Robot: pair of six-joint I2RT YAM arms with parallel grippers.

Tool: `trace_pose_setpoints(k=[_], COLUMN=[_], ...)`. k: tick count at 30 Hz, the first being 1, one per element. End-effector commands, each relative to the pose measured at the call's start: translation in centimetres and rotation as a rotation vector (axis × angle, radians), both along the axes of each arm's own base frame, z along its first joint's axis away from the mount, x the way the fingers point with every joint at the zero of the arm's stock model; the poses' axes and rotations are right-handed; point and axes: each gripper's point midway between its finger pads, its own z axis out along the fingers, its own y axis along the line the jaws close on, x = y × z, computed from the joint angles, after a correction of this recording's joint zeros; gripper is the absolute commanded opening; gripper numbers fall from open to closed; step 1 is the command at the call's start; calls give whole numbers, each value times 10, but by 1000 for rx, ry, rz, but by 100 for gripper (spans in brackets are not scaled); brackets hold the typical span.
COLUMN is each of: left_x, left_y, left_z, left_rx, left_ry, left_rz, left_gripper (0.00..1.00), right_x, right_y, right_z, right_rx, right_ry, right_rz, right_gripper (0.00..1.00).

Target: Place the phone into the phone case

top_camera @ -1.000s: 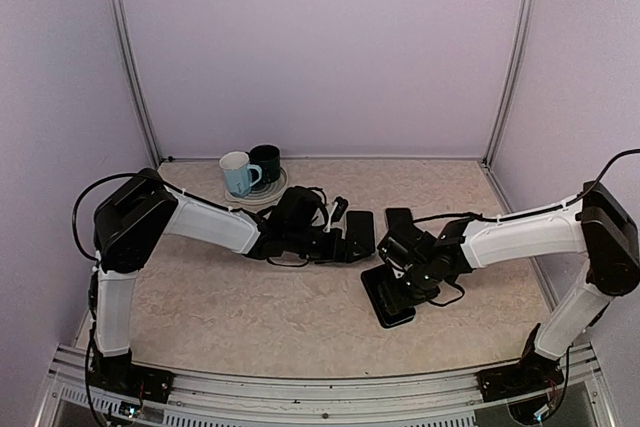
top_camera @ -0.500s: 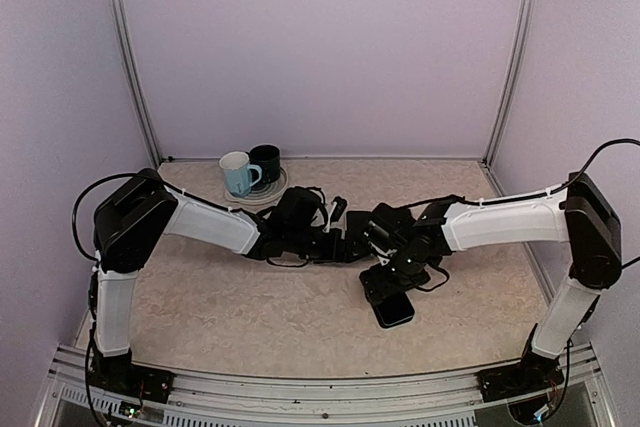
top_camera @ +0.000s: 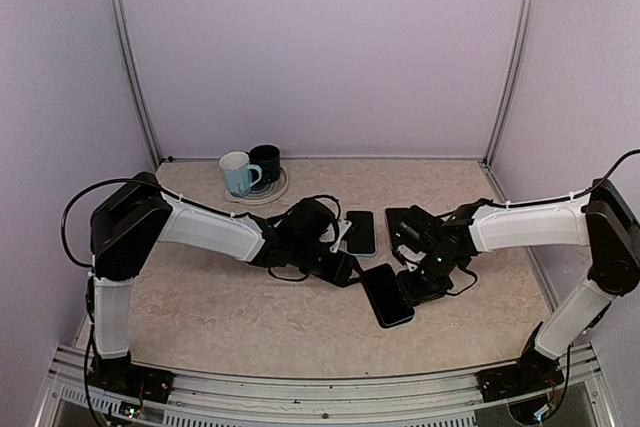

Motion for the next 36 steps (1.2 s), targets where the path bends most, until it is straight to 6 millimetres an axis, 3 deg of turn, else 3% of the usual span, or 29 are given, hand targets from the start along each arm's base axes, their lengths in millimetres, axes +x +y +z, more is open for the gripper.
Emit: trace_pose_setpoints(k=[1, 8, 13, 19, 27, 30, 36], left_x=[-26, -48, -66, -67, -58, -55, -32], left_y=[-1, -10, -18, -14, -11, -10, -8], left_z=[2, -26, -39, -47, -41, -38, 15], left_rx=[129, 198, 196, 205, 214, 200, 76], left_ry=[-99, -38, 4, 15, -16, -8, -62], left_rz=[-140, -253, -329, -331, -306, -294, -220], left_gripper=[46, 21, 18, 15, 15, 15, 22], right_x=[-18, -27, -32, -43, -49, -36, 10], right_y=[11, 18, 24, 29, 15, 19, 16], right_z=[-3, -14, -20, -35, -45, -26, 12], right_rx=[106, 153, 153, 154, 60, 51, 46], right_ry=[74, 117, 127, 168, 184, 136, -5], right_rz=[19, 16, 19, 20, 8, 29, 13], right_gripper=[36, 18, 1, 0, 0, 0, 10])
